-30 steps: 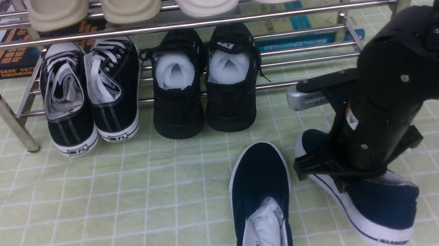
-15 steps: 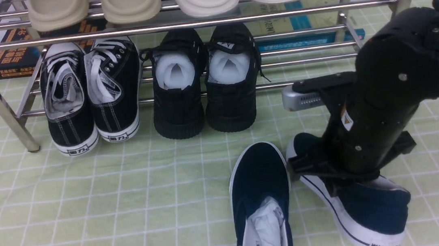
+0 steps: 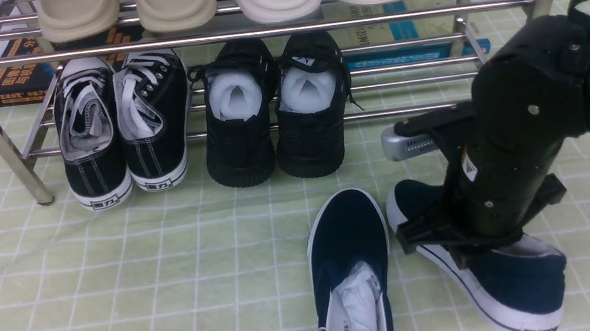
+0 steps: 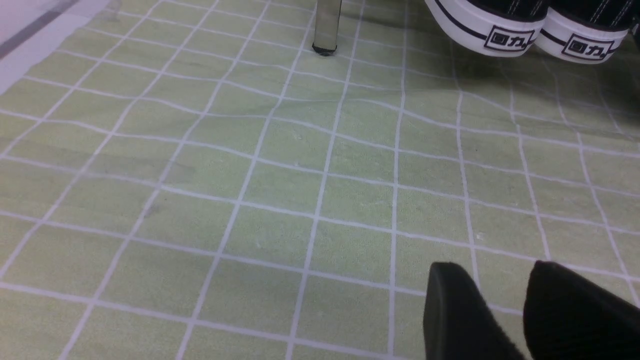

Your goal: Take the shoes off the shelf with your hand from the green coffee tablecloth.

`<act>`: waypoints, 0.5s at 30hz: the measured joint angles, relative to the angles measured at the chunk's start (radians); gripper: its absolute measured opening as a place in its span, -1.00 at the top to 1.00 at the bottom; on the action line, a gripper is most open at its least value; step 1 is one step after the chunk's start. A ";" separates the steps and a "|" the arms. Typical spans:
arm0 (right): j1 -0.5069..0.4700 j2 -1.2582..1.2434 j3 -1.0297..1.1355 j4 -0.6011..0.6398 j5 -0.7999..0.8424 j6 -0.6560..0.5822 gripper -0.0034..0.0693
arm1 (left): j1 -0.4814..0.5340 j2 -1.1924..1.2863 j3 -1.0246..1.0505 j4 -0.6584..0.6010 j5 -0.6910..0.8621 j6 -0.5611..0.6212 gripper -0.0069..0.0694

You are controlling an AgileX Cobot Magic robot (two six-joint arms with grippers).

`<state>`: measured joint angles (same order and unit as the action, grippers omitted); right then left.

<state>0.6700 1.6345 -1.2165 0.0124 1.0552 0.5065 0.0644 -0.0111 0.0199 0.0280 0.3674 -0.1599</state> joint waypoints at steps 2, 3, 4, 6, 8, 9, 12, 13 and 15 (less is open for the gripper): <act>0.000 0.000 0.000 0.021 0.001 0.000 0.70 | 0.000 0.000 0.000 0.000 0.000 0.000 0.19; 0.000 0.000 0.000 0.032 0.003 0.000 0.68 | 0.000 0.000 0.000 0.000 0.000 0.000 0.19; 0.000 0.000 0.000 0.035 0.003 0.000 0.67 | 0.000 0.000 0.000 0.000 0.000 0.000 0.19; 0.000 0.001 0.000 0.062 0.016 0.000 0.60 | 0.000 0.000 0.000 0.000 0.000 0.000 0.19; 0.000 0.001 0.000 0.080 0.036 0.000 0.52 | 0.000 0.000 0.000 0.000 0.000 0.000 0.19; 0.000 0.001 0.000 0.090 0.044 0.000 0.45 | 0.000 0.000 0.000 0.000 0.000 0.000 0.19; 0.000 0.001 0.000 0.117 0.059 0.000 0.20 | 0.000 0.000 0.000 0.000 0.000 0.000 0.19; 0.000 0.001 0.000 0.127 0.060 0.000 0.13 | 0.000 0.000 0.000 0.000 0.000 0.000 0.19; 0.000 0.001 0.000 0.143 0.060 0.000 0.02 | 0.000 0.000 0.000 0.000 0.000 0.000 0.19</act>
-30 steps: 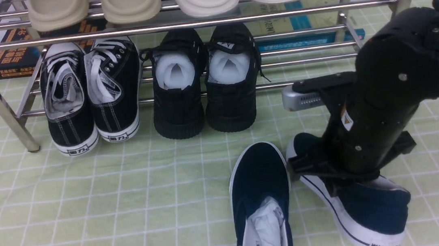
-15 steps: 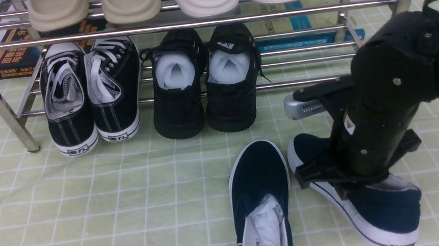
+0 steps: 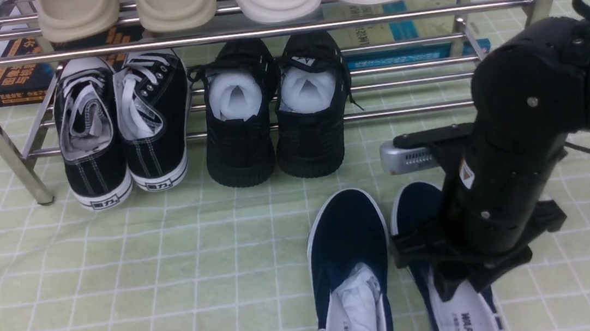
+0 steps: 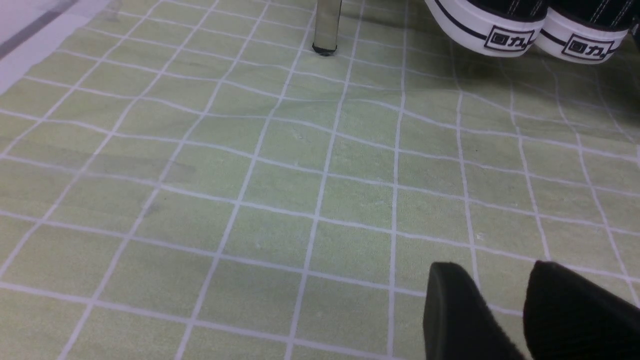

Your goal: Take the shoes off the shelf with your hand from the green coffee tablecloth.

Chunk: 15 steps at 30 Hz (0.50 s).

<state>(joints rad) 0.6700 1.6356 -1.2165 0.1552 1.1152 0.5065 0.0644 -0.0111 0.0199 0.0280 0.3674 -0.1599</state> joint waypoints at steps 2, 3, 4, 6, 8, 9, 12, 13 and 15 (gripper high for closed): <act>0.000 0.000 0.000 0.026 0.000 -0.022 -0.15 | 0.000 0.000 0.000 0.000 0.000 0.000 0.19; 0.000 0.000 0.000 0.027 0.000 -0.026 -0.16 | 0.000 0.000 0.000 0.000 0.000 0.000 0.19; 0.000 0.000 -0.007 0.032 0.008 -0.062 -0.21 | 0.000 0.000 0.000 0.000 0.000 0.000 0.19; 0.000 0.000 -0.037 0.033 0.033 -0.139 -0.22 | 0.000 0.000 0.000 0.000 0.000 0.000 0.19; 0.000 0.000 -0.079 0.033 0.071 -0.225 -0.17 | 0.000 0.000 0.000 0.000 0.000 0.000 0.19; 0.000 0.000 -0.106 0.033 0.087 -0.266 -0.12 | 0.000 0.000 0.000 0.000 0.000 0.000 0.19; 0.000 -0.003 -0.180 0.028 0.101 -0.365 0.12 | 0.000 0.000 0.000 0.000 0.000 0.000 0.19; 0.000 -0.010 -0.198 0.025 0.101 -0.392 0.22 | 0.000 0.000 0.000 0.000 0.000 0.000 0.19; 0.000 -0.040 -0.209 0.017 0.101 -0.428 0.42 | 0.000 0.000 0.000 0.000 0.000 0.000 0.19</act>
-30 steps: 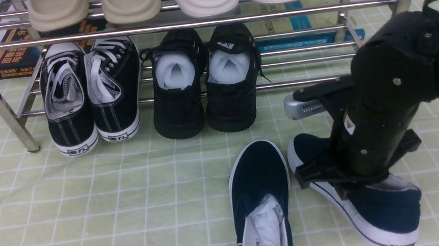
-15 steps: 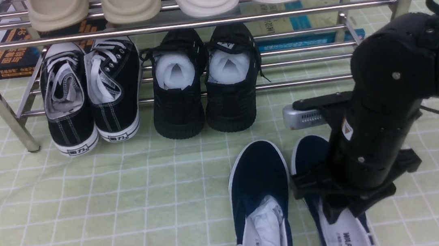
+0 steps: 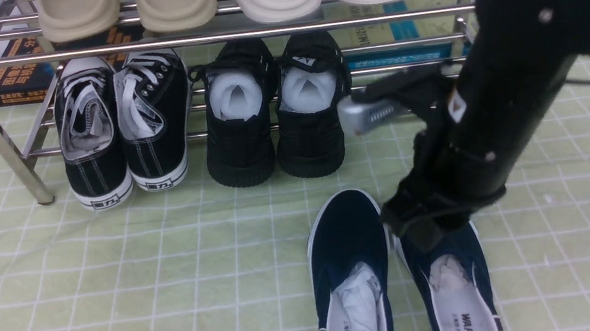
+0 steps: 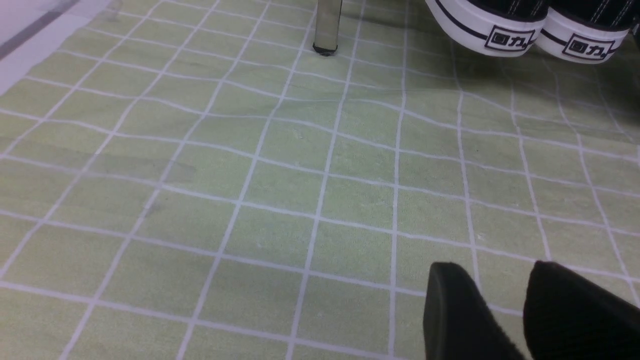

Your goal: Take the shoes off the shelf with your hand from the green coffee tablecloth.

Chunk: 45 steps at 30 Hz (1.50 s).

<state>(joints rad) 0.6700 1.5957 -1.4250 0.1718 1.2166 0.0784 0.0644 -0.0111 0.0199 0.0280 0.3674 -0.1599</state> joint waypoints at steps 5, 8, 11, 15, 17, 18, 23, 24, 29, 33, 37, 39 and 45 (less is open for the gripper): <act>0.000 -0.131 0.000 -0.024 0.013 -0.017 0.82 | 0.000 0.000 0.000 0.000 0.000 0.000 0.19; 0.000 -0.250 0.000 -0.026 0.021 -0.017 0.94 | 0.000 0.000 0.000 0.000 0.000 0.000 0.19; 0.000 -0.401 0.011 -0.028 0.026 -0.017 0.95 | 0.000 0.000 0.000 0.000 0.000 0.000 0.19; 0.000 -0.638 0.113 -0.029 0.031 -0.017 0.95 | 0.000 0.000 0.000 0.000 0.000 0.000 0.19; 0.000 -0.755 0.190 -0.029 0.023 -0.017 0.95 | 0.000 0.000 0.000 0.000 0.000 0.000 0.19; 0.000 -0.768 0.213 -0.029 0.013 -0.017 0.95 | 0.000 0.000 0.000 0.000 0.000 0.000 0.19; 0.000 -1.152 0.650 -0.015 -0.447 0.013 0.94 | 0.000 0.000 0.000 0.000 0.000 0.000 0.19; 0.000 -1.194 0.711 -0.015 -0.498 0.013 0.94 | 0.000 0.000 0.000 0.000 0.000 0.000 0.19; 0.000 -1.319 0.941 -0.015 -0.734 0.013 0.92 | 0.000 0.000 0.000 0.000 0.000 0.000 0.19; 0.000 -1.335 1.049 -0.015 -0.862 0.013 0.92 | 0.000 0.000 0.000 0.000 0.000 0.000 0.19; 0.000 -1.335 1.068 -0.015 -0.864 0.013 0.92 | 0.000 0.000 0.000 0.000 0.000 0.000 0.19; 0.000 -1.335 1.068 -0.015 -0.863 0.013 0.91 | 0.000 0.000 0.000 0.000 0.000 0.000 0.19; 0.000 -1.335 1.068 -0.015 -0.845 0.013 0.90 | 0.000 0.000 0.000 0.000 0.000 0.000 0.19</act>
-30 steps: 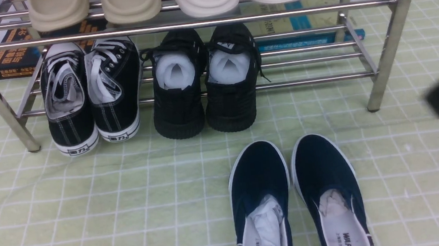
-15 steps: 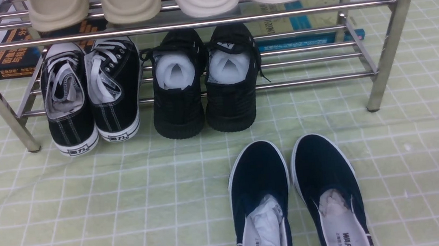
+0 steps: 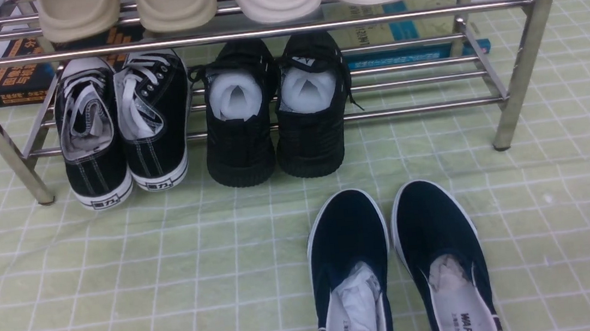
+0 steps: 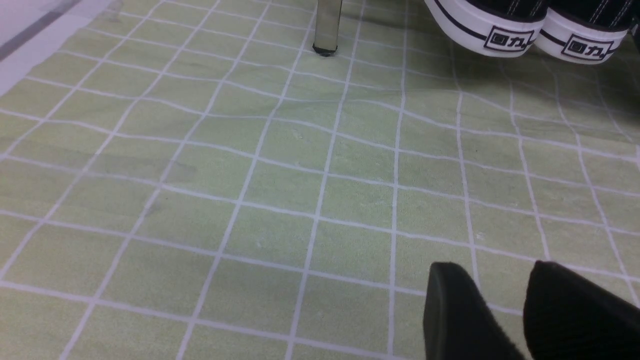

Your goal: Take the shoes off the shelf with your hand from the green coffee tablecloth.

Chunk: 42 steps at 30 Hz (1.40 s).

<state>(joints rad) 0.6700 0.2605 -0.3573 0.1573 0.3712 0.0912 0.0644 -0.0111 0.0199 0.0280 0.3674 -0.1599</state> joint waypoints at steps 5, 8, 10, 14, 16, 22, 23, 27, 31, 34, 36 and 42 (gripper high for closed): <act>0.000 0.000 0.000 0.000 0.001 0.000 0.89 | 0.000 0.000 0.000 0.000 0.000 0.000 0.19; 0.000 0.000 0.000 0.000 0.002 0.000 0.89 | 0.000 0.000 0.000 0.000 0.000 0.000 0.19; 0.000 0.000 0.000 0.000 0.003 0.000 0.88 | 0.000 0.000 0.000 0.000 0.000 0.000 0.19; 0.000 0.000 0.000 0.000 0.004 0.000 0.88 | 0.000 0.000 0.000 0.000 0.000 0.000 0.19; 0.000 0.000 0.001 0.000 0.004 0.000 0.87 | 0.000 0.000 0.000 0.000 0.000 0.000 0.19; -0.005 -0.002 0.010 0.000 0.003 0.000 0.85 | 0.000 0.000 0.000 0.000 0.000 0.000 0.19; -0.021 -0.002 0.024 0.000 0.001 0.000 0.84 | 0.000 0.000 0.000 0.000 0.000 0.000 0.19; -0.106 -0.022 0.086 0.000 -0.009 0.000 0.83 | 0.000 0.000 0.000 0.000 0.000 0.000 0.19; -0.243 -0.095 0.179 -0.006 -0.008 0.000 0.83 | 0.000 0.000 0.000 0.000 0.000 0.000 0.19; -0.384 -0.169 0.266 -0.041 -0.008 0.000 0.82 | 0.000 0.000 0.000 0.000 0.000 0.000 0.19; -0.420 -0.189 0.294 -0.053 -0.006 0.000 0.81 | 0.000 0.000 0.000 0.000 0.000 0.000 0.19; -0.606 -0.270 0.372 -0.135 0.010 -0.001 0.79 | 0.000 0.000 0.000 0.000 0.000 0.000 0.19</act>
<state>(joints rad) 0.0639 -0.0098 0.0149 0.0218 0.3813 0.0903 0.0644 -0.0111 0.0199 0.0280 0.3674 -0.1599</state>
